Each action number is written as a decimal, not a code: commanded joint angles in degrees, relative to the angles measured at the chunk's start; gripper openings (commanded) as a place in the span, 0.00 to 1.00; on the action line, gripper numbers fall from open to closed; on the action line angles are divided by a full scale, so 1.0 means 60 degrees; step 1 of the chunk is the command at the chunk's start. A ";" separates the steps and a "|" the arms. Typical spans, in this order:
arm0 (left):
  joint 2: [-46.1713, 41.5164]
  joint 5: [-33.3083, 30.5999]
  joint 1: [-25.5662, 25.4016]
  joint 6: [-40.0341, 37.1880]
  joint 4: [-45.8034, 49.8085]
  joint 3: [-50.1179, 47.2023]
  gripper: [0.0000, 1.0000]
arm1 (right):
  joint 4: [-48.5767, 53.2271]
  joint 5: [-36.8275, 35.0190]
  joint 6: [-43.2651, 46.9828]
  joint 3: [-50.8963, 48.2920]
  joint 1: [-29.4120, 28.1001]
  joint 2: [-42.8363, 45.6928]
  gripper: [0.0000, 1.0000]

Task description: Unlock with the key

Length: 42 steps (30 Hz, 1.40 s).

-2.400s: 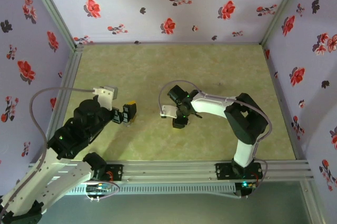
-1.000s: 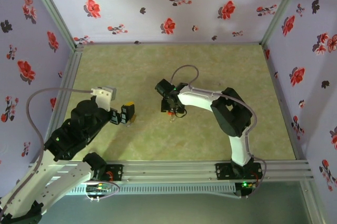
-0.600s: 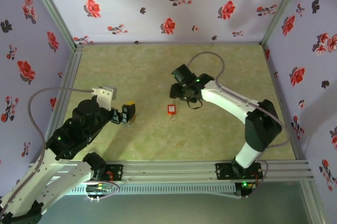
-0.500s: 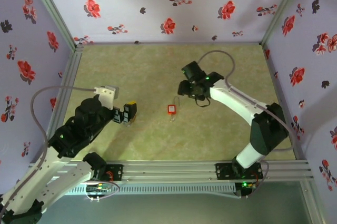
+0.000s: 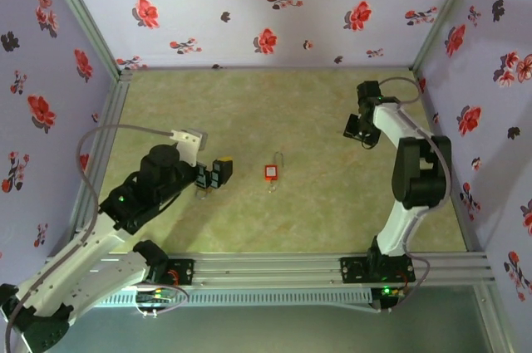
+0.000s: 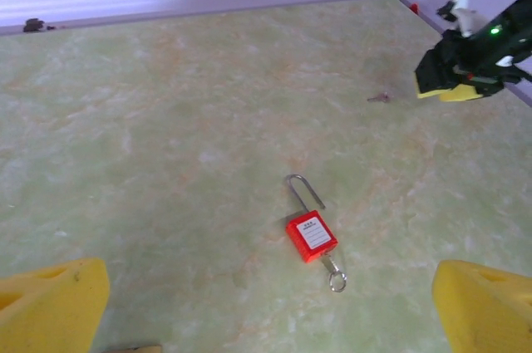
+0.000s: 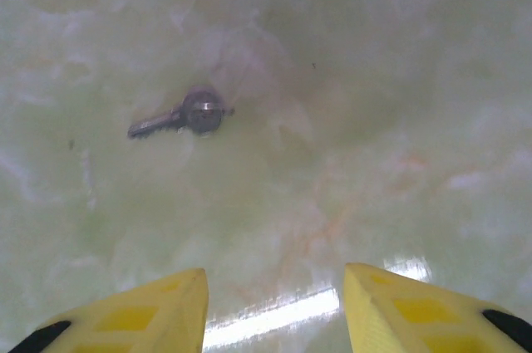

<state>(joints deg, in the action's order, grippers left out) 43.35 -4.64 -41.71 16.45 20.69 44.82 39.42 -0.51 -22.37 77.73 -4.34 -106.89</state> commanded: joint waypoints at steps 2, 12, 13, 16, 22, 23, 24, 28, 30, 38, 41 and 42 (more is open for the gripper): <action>0.0239 0.0349 0.0013 0.0254 -0.0691 -0.0101 1.00 | -0.0351 0.0258 0.1236 0.0994 0.0029 -0.0891 0.41; 0.0520 0.0336 0.0016 0.0306 -0.0762 -0.0073 1.00 | -0.0300 0.0476 0.1246 0.1959 0.0035 -0.2228 0.37; 0.0521 0.0326 0.0024 0.0306 -0.0762 -0.0076 1.00 | -0.0317 0.0495 0.1237 0.1956 0.0035 -0.2260 0.37; 0.0551 0.0329 0.0024 0.0304 -0.0741 -0.0087 1.00 | -0.0399 0.0481 0.1216 0.1884 0.0035 -0.2279 0.36; 0.0611 0.0320 0.0024 0.0276 -0.0739 -0.0072 1.00 | -0.0374 0.0432 0.1238 0.1916 0.0093 -0.2363 0.32; 0.0609 0.0321 0.0022 0.0262 -0.0741 -0.0072 1.00 | -0.0360 0.0430 0.1238 0.1918 0.0104 -0.2383 0.32; 0.0597 0.0316 0.0024 0.0262 -0.0725 -0.0072 1.00 | -0.0345 0.0410 0.1238 0.1913 0.0108 -0.2378 0.31; 0.0564 0.0304 0.0023 0.0262 -0.0713 -0.0114 1.00 | -0.0355 0.0381 0.1253 0.1845 0.0152 -0.2396 0.27; 0.0551 0.0292 0.0013 0.0247 -0.0706 -0.0123 1.00 | -0.0345 0.0407 0.1253 0.1832 0.0166 -0.2401 0.26; 0.0556 0.0254 0.0020 0.0232 -0.0710 -0.0173 1.00 | -0.0368 0.0487 0.1281 0.1633 0.0167 -0.2349 0.16; 0.0553 0.0258 0.0020 0.0232 -0.0710 -0.0174 1.00 | -0.0359 0.0569 0.1297 0.1514 0.0166 -0.2246 0.13; 0.0553 0.0255 0.0023 0.0217 -0.0710 -0.0186 1.00 | -0.0392 0.0569 0.1297 0.1430 0.0167 -0.2179 0.12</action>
<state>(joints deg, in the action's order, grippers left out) 46.94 -3.36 -41.71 17.67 17.61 43.94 37.04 2.07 -15.38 87.68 -3.64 -120.05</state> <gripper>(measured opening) 0.997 0.126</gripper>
